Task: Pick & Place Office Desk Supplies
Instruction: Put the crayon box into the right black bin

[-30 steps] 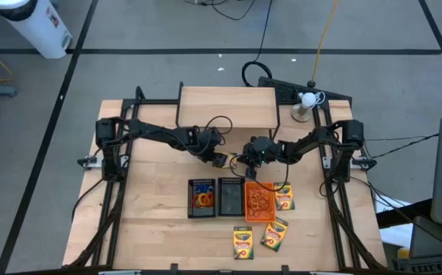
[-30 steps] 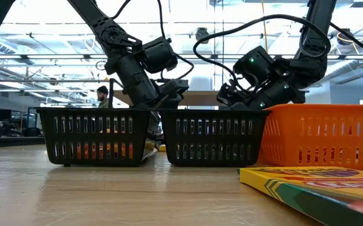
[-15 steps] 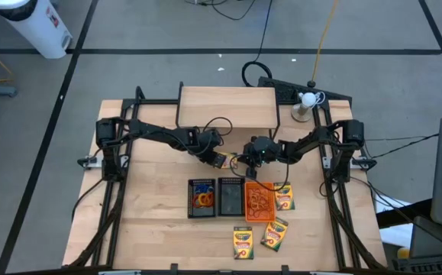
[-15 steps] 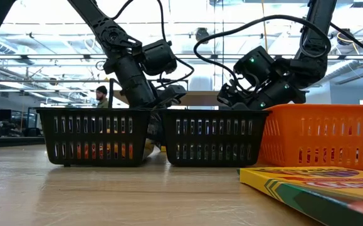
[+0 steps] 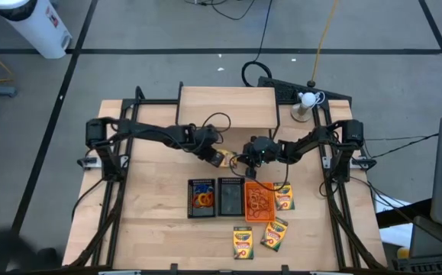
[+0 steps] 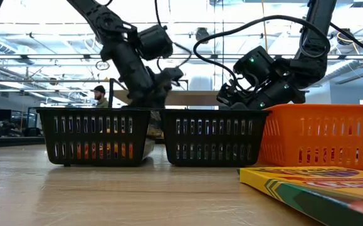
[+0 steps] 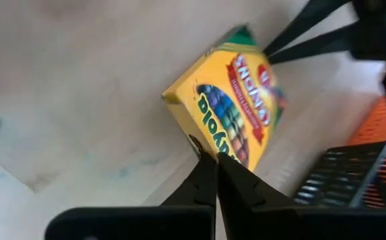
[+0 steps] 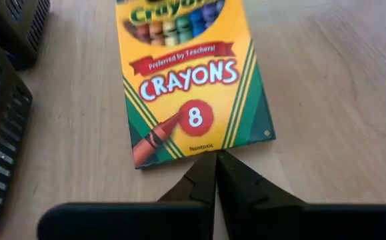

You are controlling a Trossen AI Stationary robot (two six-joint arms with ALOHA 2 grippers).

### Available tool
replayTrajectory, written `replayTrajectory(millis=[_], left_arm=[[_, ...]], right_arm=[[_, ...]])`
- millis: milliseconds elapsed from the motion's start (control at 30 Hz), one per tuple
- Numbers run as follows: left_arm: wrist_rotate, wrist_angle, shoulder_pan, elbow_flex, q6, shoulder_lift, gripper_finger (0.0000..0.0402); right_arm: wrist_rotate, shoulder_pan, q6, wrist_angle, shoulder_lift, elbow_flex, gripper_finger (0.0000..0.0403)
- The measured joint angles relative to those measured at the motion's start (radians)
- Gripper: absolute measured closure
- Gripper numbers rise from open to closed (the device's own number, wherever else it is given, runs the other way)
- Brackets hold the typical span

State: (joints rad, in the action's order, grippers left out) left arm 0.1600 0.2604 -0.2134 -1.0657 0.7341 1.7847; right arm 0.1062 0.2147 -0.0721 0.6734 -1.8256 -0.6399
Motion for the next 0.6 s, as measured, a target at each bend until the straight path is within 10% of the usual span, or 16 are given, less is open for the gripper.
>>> replayTrajectory(millis=[600], left_arm=[[-0.027,-0.071,0.022,-0.004,-0.099,-0.274,0.0401]], right_arm=[[-0.002,0.0,0.002,-0.166,0.235,-0.004,0.0338]])
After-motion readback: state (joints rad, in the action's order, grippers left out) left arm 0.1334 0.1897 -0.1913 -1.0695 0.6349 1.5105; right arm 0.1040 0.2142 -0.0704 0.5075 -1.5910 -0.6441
